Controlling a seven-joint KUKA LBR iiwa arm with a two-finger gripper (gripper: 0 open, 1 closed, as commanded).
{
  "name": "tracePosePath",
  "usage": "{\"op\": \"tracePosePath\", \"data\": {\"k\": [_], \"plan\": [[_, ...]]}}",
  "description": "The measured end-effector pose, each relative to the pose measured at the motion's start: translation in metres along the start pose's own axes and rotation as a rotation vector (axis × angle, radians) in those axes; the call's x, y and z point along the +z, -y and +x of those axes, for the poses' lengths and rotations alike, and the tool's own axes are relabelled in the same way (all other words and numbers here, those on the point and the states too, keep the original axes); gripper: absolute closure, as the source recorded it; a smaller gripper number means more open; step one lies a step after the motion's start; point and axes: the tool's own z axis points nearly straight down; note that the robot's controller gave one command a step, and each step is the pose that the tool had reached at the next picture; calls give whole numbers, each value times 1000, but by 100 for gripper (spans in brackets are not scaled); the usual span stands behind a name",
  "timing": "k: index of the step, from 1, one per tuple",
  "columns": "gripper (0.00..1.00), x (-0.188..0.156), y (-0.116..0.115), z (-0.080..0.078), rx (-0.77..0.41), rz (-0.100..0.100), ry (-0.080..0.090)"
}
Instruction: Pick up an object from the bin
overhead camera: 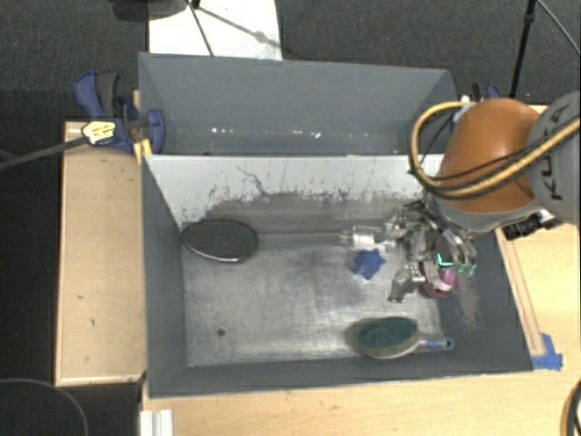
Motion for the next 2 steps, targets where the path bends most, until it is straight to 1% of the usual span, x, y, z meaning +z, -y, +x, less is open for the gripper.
{"op": "tracePosePath", "data": {"k": [1,2], "plan": [[0,60,-12,-39,-188,1,15],[100,65,-12,-37,-190,1,8]]}}
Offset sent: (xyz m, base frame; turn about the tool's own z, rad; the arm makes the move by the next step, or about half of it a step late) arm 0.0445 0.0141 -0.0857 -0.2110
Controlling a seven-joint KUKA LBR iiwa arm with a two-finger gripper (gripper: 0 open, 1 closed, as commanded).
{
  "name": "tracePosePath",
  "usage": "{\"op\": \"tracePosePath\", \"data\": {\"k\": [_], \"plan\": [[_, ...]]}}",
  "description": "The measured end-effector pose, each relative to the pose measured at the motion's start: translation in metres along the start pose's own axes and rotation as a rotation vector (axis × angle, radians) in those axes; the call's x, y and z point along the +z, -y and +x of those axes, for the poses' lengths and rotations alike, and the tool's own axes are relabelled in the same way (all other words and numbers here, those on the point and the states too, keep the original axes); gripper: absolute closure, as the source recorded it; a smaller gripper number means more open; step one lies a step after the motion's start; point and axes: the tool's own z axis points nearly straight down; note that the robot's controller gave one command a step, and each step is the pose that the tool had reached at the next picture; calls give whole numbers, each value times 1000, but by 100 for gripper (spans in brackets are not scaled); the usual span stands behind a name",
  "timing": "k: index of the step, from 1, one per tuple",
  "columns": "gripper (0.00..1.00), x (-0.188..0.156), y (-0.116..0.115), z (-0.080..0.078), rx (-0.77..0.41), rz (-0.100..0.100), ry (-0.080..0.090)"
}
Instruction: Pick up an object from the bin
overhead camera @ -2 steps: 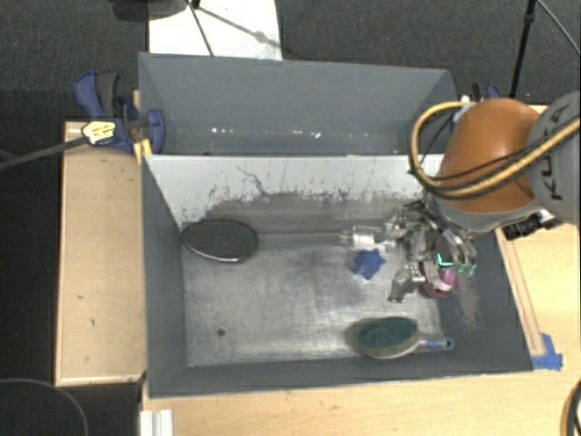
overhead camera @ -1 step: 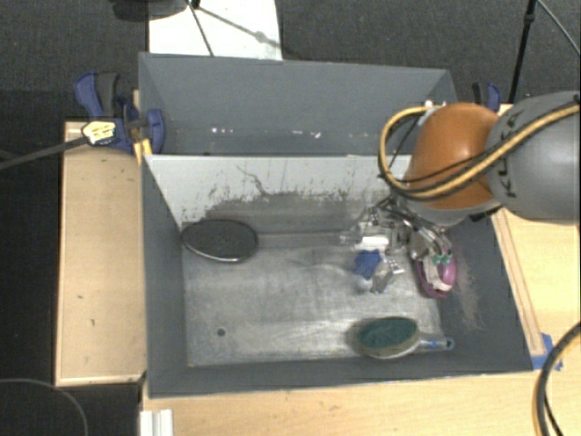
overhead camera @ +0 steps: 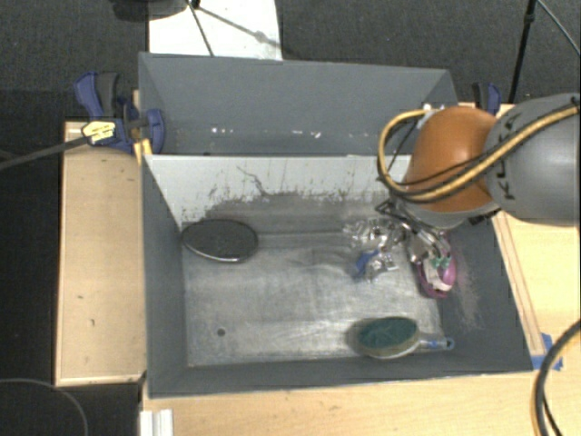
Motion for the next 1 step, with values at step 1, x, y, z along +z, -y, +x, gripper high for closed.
{"op": "tracePosePath", "data": {"k": [1], "plan": [[100,-142,-20,13,-4,2,8]]}}
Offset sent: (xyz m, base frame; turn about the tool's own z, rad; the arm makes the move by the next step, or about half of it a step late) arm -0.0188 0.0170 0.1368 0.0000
